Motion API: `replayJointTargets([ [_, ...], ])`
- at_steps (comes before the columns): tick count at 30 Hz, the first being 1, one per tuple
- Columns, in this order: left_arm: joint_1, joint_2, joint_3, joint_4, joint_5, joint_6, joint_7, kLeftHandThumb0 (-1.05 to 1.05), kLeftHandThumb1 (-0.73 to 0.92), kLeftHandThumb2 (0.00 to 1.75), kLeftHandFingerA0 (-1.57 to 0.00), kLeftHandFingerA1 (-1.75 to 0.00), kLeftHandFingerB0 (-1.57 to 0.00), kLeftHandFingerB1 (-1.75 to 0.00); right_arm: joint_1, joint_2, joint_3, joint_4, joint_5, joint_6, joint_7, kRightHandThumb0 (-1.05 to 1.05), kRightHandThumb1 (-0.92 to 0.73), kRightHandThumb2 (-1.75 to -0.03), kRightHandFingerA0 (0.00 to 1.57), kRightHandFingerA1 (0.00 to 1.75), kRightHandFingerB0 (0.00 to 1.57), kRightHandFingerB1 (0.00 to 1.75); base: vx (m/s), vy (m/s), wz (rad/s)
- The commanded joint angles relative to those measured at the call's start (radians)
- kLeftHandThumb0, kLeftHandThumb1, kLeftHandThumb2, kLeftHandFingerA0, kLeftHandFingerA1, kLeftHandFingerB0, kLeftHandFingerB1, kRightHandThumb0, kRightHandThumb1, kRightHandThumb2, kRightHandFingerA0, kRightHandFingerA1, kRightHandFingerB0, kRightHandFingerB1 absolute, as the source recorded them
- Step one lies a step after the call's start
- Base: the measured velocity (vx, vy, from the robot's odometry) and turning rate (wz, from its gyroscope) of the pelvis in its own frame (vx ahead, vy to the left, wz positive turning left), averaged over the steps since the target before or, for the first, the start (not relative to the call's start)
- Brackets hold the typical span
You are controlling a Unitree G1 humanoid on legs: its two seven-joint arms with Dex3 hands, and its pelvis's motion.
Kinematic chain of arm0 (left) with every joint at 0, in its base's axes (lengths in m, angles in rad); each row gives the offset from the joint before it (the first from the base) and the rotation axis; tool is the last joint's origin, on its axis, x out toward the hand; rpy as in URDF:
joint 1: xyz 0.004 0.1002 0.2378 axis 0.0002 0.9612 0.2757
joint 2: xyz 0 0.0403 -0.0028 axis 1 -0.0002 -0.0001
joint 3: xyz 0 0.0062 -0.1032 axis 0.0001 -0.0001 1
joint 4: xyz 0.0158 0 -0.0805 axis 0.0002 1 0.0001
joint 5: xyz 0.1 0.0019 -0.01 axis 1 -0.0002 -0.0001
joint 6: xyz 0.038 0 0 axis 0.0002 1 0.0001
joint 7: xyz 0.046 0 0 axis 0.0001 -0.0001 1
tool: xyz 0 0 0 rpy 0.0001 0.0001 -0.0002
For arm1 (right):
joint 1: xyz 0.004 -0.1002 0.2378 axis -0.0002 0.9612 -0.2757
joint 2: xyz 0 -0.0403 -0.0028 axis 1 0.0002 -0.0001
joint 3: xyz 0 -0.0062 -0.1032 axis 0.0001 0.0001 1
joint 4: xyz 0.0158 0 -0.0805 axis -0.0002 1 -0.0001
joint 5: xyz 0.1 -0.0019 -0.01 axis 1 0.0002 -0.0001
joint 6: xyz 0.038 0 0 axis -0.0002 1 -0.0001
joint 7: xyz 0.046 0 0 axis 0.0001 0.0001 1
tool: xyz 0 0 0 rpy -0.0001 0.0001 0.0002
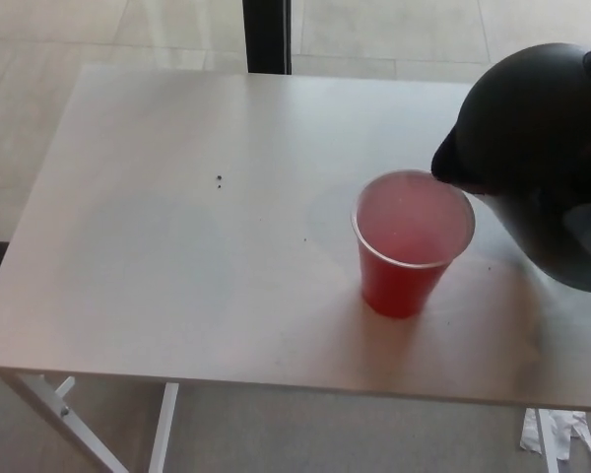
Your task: The robot uses its right hand to lift up a kettle kept on the middle of the desk by its handle and tilt it into a glass kept next to it to pour out water
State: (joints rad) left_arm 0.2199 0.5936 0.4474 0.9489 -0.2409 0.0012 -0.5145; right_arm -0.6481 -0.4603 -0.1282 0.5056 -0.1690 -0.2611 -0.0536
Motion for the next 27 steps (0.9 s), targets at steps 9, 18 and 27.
replayJointTargets([
  [9, -0.003, 0.031, 0.014, -0.007, -0.007, 0.029, 0.013, -0.70, 0.77, 0.63, -0.54, -0.48, -0.35, -0.39, -0.103, -0.102, 0.032, 0.115, -0.035, -0.211, 0.026, -0.23, -0.54, -1.12, 0.87, 1.70, 0.79, 1.51, 0.00, 0.000, 0.00],
  [18, -0.012, 0.036, 0.009, 0.006, 0.000, 0.018, 0.019, -0.71, 0.77, 0.63, -0.54, -0.47, -0.34, -0.39, -0.112, -0.131, 0.063, 0.076, -0.089, -0.197, 0.022, -0.20, -0.48, -1.21, 0.94, 1.63, 0.85, 1.40, 0.00, 0.000, 0.00],
  [27, 0.000, 0.041, 0.005, -0.002, 0.002, 0.015, 0.017, -0.71, 0.78, 0.64, -0.54, -0.47, -0.35, -0.39, -0.114, -0.125, 0.102, -0.011, -0.137, -0.139, 0.030, -0.24, -0.50, -1.26, 0.90, 1.75, 0.74, 1.58, 0.00, 0.000, 0.00],
])
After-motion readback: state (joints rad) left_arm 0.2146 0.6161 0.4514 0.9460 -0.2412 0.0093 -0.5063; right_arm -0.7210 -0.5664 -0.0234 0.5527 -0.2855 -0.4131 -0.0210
